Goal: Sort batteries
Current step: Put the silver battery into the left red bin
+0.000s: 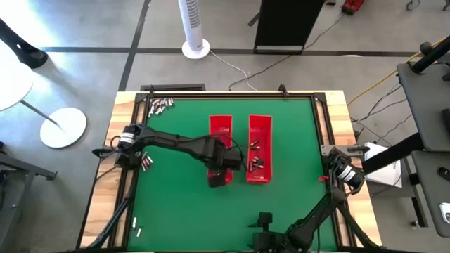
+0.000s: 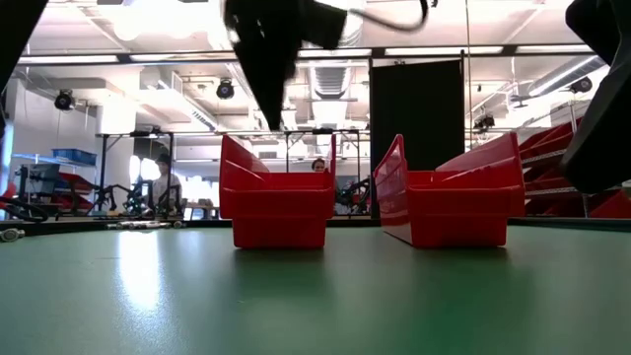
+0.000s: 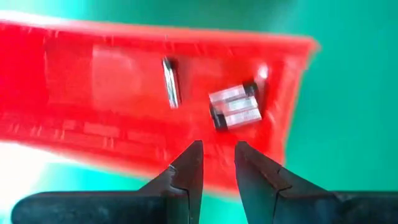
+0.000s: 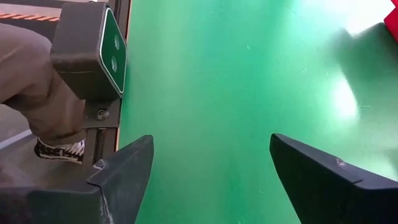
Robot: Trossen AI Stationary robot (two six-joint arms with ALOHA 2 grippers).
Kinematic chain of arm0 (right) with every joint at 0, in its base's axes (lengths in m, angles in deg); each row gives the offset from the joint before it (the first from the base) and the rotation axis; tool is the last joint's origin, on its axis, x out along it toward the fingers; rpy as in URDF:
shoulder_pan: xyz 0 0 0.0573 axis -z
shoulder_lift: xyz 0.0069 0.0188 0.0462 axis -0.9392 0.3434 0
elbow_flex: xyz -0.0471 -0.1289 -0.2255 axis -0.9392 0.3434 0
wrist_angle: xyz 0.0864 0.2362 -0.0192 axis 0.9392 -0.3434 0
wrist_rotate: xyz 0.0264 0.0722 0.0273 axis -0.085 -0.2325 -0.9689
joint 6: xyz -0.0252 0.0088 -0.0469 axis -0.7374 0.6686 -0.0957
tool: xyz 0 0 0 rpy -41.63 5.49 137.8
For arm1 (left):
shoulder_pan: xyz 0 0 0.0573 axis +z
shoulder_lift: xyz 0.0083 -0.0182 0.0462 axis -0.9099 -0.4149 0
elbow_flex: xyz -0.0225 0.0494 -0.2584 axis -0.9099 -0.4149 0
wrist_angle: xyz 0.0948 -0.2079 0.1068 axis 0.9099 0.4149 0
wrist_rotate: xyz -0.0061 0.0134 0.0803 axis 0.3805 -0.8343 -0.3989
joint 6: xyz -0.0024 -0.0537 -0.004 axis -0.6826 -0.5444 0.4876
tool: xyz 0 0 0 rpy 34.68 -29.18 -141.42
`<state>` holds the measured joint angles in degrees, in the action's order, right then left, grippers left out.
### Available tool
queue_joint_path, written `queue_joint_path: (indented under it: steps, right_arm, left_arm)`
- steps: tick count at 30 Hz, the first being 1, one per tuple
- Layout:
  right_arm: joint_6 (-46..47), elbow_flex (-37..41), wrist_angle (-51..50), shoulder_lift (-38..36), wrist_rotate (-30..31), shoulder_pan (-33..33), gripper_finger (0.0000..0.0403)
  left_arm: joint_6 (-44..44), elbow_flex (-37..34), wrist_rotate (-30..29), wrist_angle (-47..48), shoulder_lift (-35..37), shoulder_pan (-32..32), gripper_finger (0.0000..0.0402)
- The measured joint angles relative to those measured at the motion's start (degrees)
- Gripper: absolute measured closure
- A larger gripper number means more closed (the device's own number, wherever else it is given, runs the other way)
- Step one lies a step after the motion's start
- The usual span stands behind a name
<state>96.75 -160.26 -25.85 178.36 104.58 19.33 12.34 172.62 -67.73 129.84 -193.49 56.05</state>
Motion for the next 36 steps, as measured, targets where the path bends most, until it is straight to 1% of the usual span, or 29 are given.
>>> queue_joint_path:
  steps: [2,4,6,7,11,14,18,20,22,24,26,29,31,33,36]
  right_arm:
    - [0.0,0.0,0.0,0.0,0.0,0.0,0.0082]
    - [0.0,0.0,0.0,0.0,0.0,0.0,0.0078]
    - [0.0,0.0,0.0,0.0,0.0,0.0,0.0076]
    - [0.0,0.0,0.0,0.0,0.1,0.0,0.0076]
    - [0.1,0.0,0.0,0.0,0.1,0.0,0.0079]
    - [0.1,0.0,-0.1,0.0,0.2,0.0,0.0083]
    - [0.1,0.1,-0.2,0.0,0.2,0.0,0.0085]
    - [-0.2,0.1,-0.1,0.0,0.2,0.1,0.0082]
    - [-0.5,0.1,-0.1,0.0,0.2,0.4,0.0078]
    - [-0.6,0.1,-0.1,0.0,0.2,0.7,0.0074]
    - [-0.6,0.1,-0.1,0.0,0.2,1.2,0.0072]
    - [-0.6,0.1,-0.1,0.0,0.2,1.6,0.0073]
    - [-0.8,0.1,-0.1,0.0,0.2,1.9,0.0075]
    - [-0.9,0.1,0.0,0.0,0.2,1.9,0.0077]
    - [-1.0,0.1,0.0,0.0,0.1,1.9,0.0077]
  left_arm:
    - [-1.9,2.9,0.1,5.1,0.5,-2.3,0.0329]
    - [-3.9,5.5,1.6,10.6,1.4,-5.4,0.0329]
    - [-7.5,6.6,3.4,15.4,2.7,-9.1,0.0329]
    - [-9.7,6.7,4.6,16.0,3.4,-11.2,0.0329]
    - [-21.7,5.2,10.4,13.2,6.6,-20.4,0.0329]
    - [-32.9,2.9,10.6,13.9,8.3,-28.0,0.0328]
    - [-49.8,-1.3,11.1,13.2,8.4,-36.8,0.0328]
    - [-59.1,-4.3,14.2,11.9,8.5,-39.9,0.0328]
    - [-65.1,-8.0,18.0,8.4,8.5,-42.3,0.0328]
    - [-67.7,-12.1,20.4,3.3,8.5,-43.7,0.0328]
    - [-68.6,-16.0,22.1,-1.8,8.5,-44.1,0.0328]
    - [-67.8,-21.5,21.9,-7.0,8.5,-44.1,0.0328]
    - [-66.6,-24.9,23.0,-9.2,8.5,-43.5,0.0328]
    - [-66.3,-28.7,26.1,-9.4,8.8,-42.9,0.0328]
    - [-66.5,-34.7,33.7,-9.9,9.8,-42.1,0.0328]
